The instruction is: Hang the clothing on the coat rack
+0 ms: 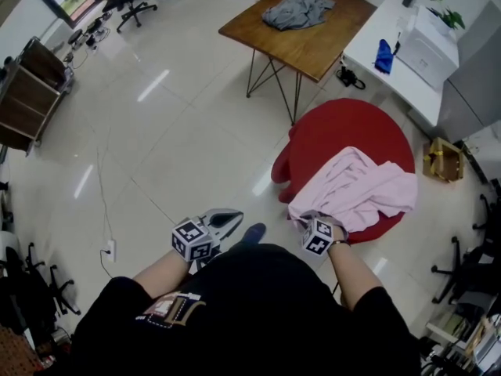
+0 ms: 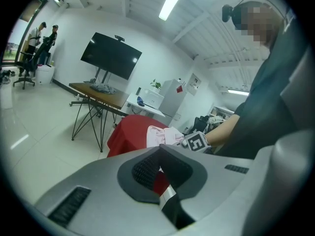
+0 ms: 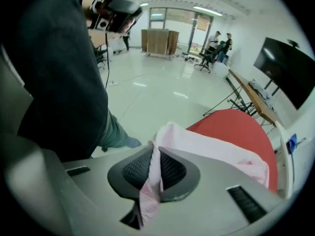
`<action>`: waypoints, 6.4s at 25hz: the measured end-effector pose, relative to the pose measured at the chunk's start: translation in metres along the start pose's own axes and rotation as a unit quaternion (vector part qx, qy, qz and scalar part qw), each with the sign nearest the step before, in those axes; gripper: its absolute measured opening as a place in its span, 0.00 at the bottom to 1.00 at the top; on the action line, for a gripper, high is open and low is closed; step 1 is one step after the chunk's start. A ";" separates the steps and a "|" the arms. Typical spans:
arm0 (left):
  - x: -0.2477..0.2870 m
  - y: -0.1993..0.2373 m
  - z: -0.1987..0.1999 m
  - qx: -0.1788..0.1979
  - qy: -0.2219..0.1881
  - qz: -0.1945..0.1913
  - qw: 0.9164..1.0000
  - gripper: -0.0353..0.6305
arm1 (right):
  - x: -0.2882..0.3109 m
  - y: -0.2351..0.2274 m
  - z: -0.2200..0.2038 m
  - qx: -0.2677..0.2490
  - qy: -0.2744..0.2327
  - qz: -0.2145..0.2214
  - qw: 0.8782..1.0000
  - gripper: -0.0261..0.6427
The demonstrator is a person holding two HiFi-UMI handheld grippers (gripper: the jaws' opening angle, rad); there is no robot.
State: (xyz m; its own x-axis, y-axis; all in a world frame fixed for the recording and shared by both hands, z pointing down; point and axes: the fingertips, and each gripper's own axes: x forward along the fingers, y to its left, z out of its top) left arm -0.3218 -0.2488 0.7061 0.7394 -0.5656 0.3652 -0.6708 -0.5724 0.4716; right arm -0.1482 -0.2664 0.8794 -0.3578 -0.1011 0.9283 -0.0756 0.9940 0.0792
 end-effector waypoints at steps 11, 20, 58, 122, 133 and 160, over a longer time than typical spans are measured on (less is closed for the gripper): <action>0.038 -0.036 0.040 0.038 -0.021 -0.061 0.997 0.06 | -0.195 -0.048 0.032 0.285 -0.315 -0.015 0.905 0.06; 0.089 -0.109 0.109 0.083 -0.051 -0.152 0.984 0.06 | -0.387 -0.055 0.023 0.329 -0.524 -0.036 0.785 0.06; 0.219 -0.478 0.082 0.175 0.052 -0.514 0.838 0.06 | -0.952 0.287 -0.126 0.252 -0.407 -0.596 0.645 0.06; 0.090 -0.988 0.166 0.301 -0.071 -0.785 0.536 0.32 | -1.051 0.325 -0.258 0.256 -0.482 -0.595 0.591 0.06; 0.107 -1.018 0.210 0.294 -0.099 -0.785 0.536 0.08 | -1.083 0.361 -0.297 0.257 -0.498 -0.632 0.536 0.06; 0.119 -0.996 0.152 0.220 -0.042 -0.788 0.573 0.09 | -0.922 0.388 -0.359 0.386 -0.626 -0.550 0.396 0.12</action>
State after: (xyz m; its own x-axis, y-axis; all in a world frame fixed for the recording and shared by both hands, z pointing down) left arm 0.4255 0.1639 0.1578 0.4536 0.8444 -0.2849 0.8640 -0.4950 -0.0915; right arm 0.4867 0.2279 0.1843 0.1413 -0.8767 -0.4598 -0.9158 0.0606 -0.3971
